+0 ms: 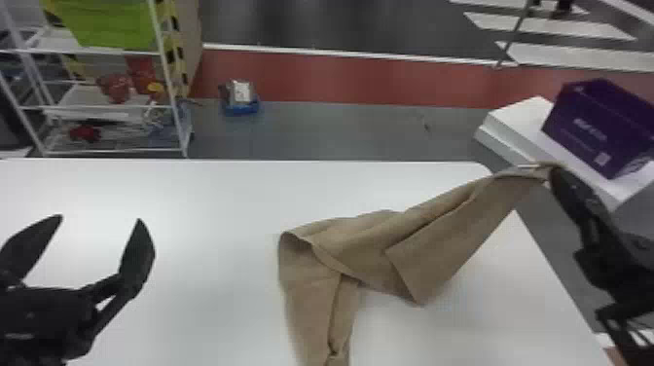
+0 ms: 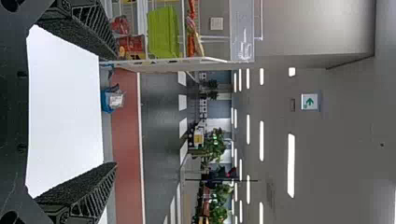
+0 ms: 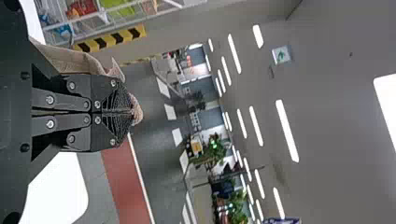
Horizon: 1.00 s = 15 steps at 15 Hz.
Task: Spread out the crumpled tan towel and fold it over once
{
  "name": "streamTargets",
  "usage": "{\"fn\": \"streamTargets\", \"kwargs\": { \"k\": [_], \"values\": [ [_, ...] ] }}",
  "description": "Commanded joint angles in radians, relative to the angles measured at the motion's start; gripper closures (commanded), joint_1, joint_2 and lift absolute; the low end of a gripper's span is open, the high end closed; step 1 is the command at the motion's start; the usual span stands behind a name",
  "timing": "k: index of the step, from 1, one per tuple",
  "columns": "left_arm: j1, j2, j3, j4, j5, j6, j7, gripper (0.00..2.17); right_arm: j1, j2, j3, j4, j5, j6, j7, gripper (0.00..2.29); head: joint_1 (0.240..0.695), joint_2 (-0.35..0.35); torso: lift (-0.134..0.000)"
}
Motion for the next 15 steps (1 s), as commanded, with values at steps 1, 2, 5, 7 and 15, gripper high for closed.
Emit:
{"fn": "streamTargets", "kwargs": {
  "k": [1, 2, 5, 7, 15],
  "values": [
    [0.0, 0.002, -0.009, -0.003, -0.003, 0.0, 0.0, 0.08, -0.08, 0.007, -0.04, 0.092, 0.049, 0.088, -0.038, 0.74, 0.695, -0.185, -0.124],
    [0.003, 0.005, -0.009, -0.004, -0.003, 0.0, 0.0, 0.08, -0.119, 0.007, -0.041, 0.141, 0.13, 0.097, -0.077, 0.23, 0.695, -0.205, -0.124],
    [0.013, 0.014, -0.001, -0.012, -0.001, 0.0, 0.0, 0.08, -0.197, 0.007, -0.067, 0.239, 0.278, 0.14, -0.102, 0.01, 0.695, -0.277, -0.124],
    [0.014, 0.014, 0.001, -0.01, -0.001, 0.0, 0.0, 0.08, -0.171, 0.007, -0.096, 0.233, 0.278, 0.125, -0.094, 0.04, 0.695, -0.299, -0.124],
    [-0.003, 0.012, -0.01, 0.019, -0.012, 0.003, 0.003, 0.08, 0.027, 0.007, 0.045, 0.042, 0.172, 0.147, 0.061, 0.34, 0.695, -0.247, -0.124]
  ]
}}
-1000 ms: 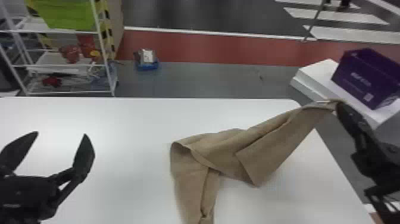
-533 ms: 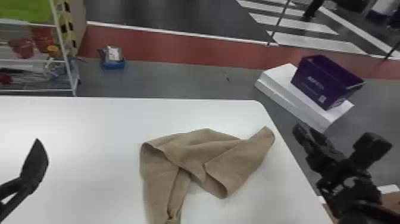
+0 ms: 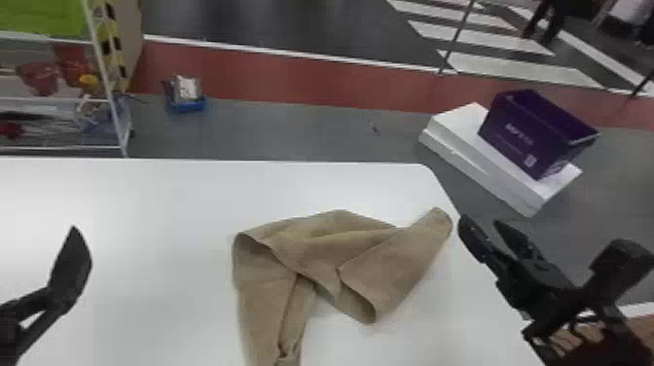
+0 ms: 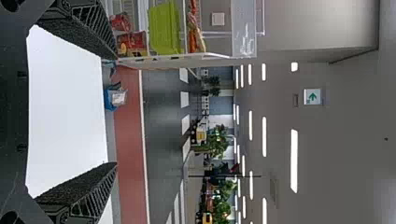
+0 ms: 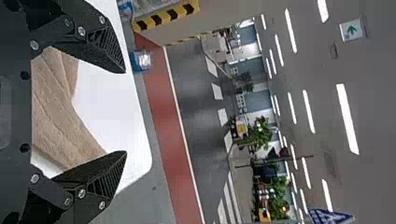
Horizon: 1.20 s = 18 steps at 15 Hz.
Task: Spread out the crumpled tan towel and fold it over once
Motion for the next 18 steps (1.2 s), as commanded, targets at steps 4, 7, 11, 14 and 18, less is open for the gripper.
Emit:
{"fn": "streamTargets", "kwargs": {
  "k": [4, 7, 11, 14, 18],
  "values": [
    [0.001, 0.001, 0.006, 0.015, 0.001, -0.003, 0.002, 0.09, 0.023, 0.007, 0.268, -0.011, 0.21, 0.093, 0.087, 0.34, 0.695, -0.146, -0.124],
    [0.0, 0.003, 0.009, 0.024, 0.007, -0.003, 0.002, 0.09, 0.023, 0.007, 0.391, 0.0, 0.36, 0.16, 0.071, 0.36, 0.695, -0.018, -0.124],
    [-0.004, 0.003, 0.009, 0.028, 0.01, -0.006, 0.0, 0.09, -0.008, 0.007, 0.44, 0.071, 0.41, 0.157, 0.027, 0.44, 0.695, 0.047, -0.124],
    [-0.005, 0.003, 0.009, 0.034, 0.01, -0.006, 0.0, 0.09, -0.039, 0.007, 0.44, 0.118, 0.41, 0.142, 0.012, 0.44, 0.695, 0.05, -0.124],
    [-0.004, 0.003, 0.009, 0.033, 0.01, -0.006, 0.0, 0.09, -0.068, 0.006, 0.431, 0.163, 0.412, 0.139, 0.005, 0.44, 0.695, 0.043, -0.124]
  ]
}}
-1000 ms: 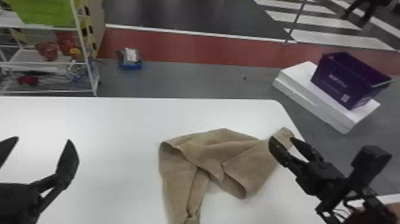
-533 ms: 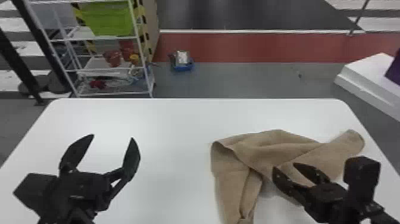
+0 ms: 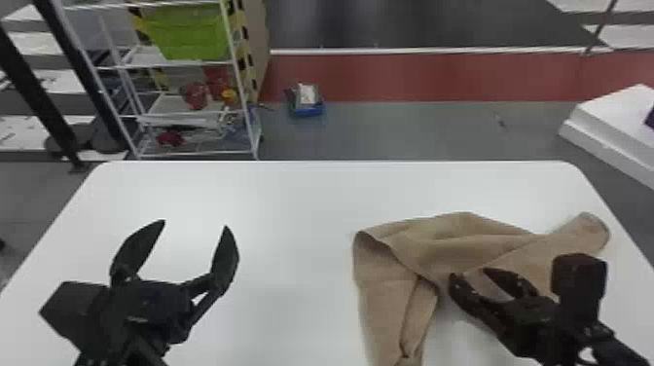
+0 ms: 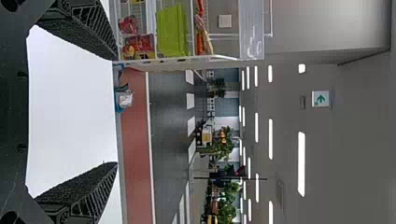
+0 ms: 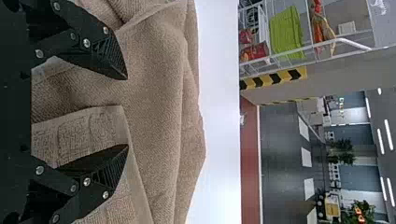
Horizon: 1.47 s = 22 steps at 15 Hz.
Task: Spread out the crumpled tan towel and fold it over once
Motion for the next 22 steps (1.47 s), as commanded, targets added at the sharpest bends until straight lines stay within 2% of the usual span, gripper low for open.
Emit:
{"fn": "streamTargets", "kwargs": {
  "k": [1, 8, 11, 13, 15, 18, 20, 22],
  "values": [
    [0.001, 0.0, 0.0, -0.004, 0.0, -0.003, -0.001, 0.09, -0.013, 0.006, -0.003, 0.024, 0.004, 0.005, 0.0, 0.44, 0.695, 0.041, -0.124],
    [0.004, 0.0, 0.0, -0.007, -0.001, -0.003, -0.001, 0.09, -0.021, 0.003, -0.038, 0.027, -0.002, 0.018, 0.0, 0.59, 0.695, 0.025, -0.124],
    [0.006, 0.0, -0.003, -0.01, -0.001, -0.003, -0.001, 0.09, -0.021, 0.003, -0.052, 0.025, -0.008, 0.018, 0.003, 1.03, 0.695, 0.011, -0.124],
    [0.007, 0.0, -0.003, -0.015, -0.001, -0.003, -0.001, 0.09, -0.013, 0.003, -0.061, 0.005, -0.026, 0.018, 0.005, 1.64, 0.695, 0.002, -0.124],
    [0.01, 0.0, -0.002, -0.019, -0.001, -0.003, -0.001, 0.09, 0.011, 0.003, -0.066, -0.065, -0.037, 0.021, 0.005, 1.77, 0.695, -0.002, -0.124],
    [0.021, 0.002, 0.002, -0.032, -0.003, -0.003, -0.001, 0.09, 0.054, 0.007, -0.117, -0.22, -0.138, 0.024, 0.005, 1.77, 0.695, -0.002, -0.124],
    [0.032, 0.014, 0.002, -0.041, -0.008, -0.003, -0.004, 0.09, 0.059, 0.007, -0.215, -0.329, -0.27, 0.027, 0.002, 1.77, 0.695, -0.007, -0.124],
    [0.042, 0.02, 0.002, -0.051, -0.009, 0.001, -0.023, 0.08, 0.022, 0.007, -0.333, -0.385, -0.385, 0.051, -0.009, 1.77, 0.695, -0.03, -0.124]
  ]
}}
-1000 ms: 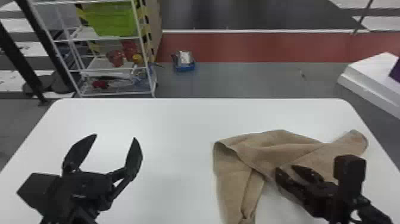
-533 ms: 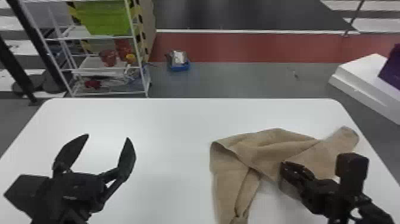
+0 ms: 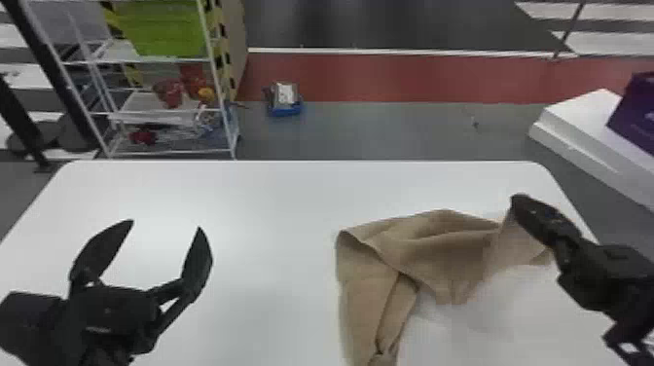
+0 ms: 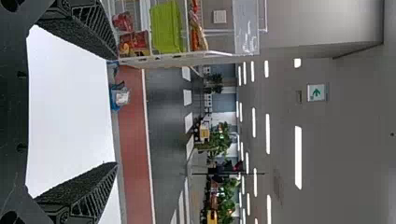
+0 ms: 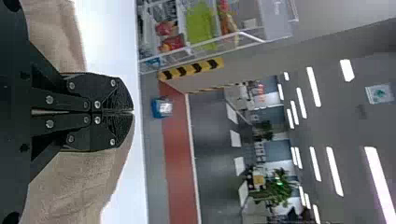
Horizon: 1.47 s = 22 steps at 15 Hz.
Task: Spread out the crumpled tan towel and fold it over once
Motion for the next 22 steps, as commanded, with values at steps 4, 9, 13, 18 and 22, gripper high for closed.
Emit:
{"fn": "streamTargets", "kwargs": {
  "k": [4, 9, 13, 18, 22],
  "values": [
    [0.019, 0.011, -0.003, -0.022, -0.001, 0.006, -0.06, 0.08, -0.208, 0.001, -0.357, -0.067, -0.31, 0.268, -0.065, 1.77, 0.695, -0.146, -0.124],
    [0.015, 0.014, -0.037, -0.021, -0.009, 0.018, -0.192, 0.08, -0.263, 0.001, -0.423, -0.01, -0.316, 0.28, -0.082, 1.77, 0.695, -0.293, -0.124],
    [-0.008, 0.057, -0.141, -0.007, -0.028, 0.113, -0.222, 0.12, -0.224, 0.001, -0.408, 0.027, -0.301, 0.225, -0.077, 1.77, 0.695, -0.35, -0.124],
    [-0.056, 0.06, -0.23, 0.007, -0.029, 0.374, -0.239, 0.33, -0.24, -0.005, -0.437, 0.088, -0.284, 0.222, -0.071, 1.77, 0.695, -0.35, -0.124],
    [-0.074, 0.094, -0.347, 0.007, -0.026, 0.389, -0.248, 0.58, -0.229, 0.0, -0.436, 0.108, -0.282, 0.197, -0.057, 1.77, 0.695, -0.35, -0.124]
  ]
}}
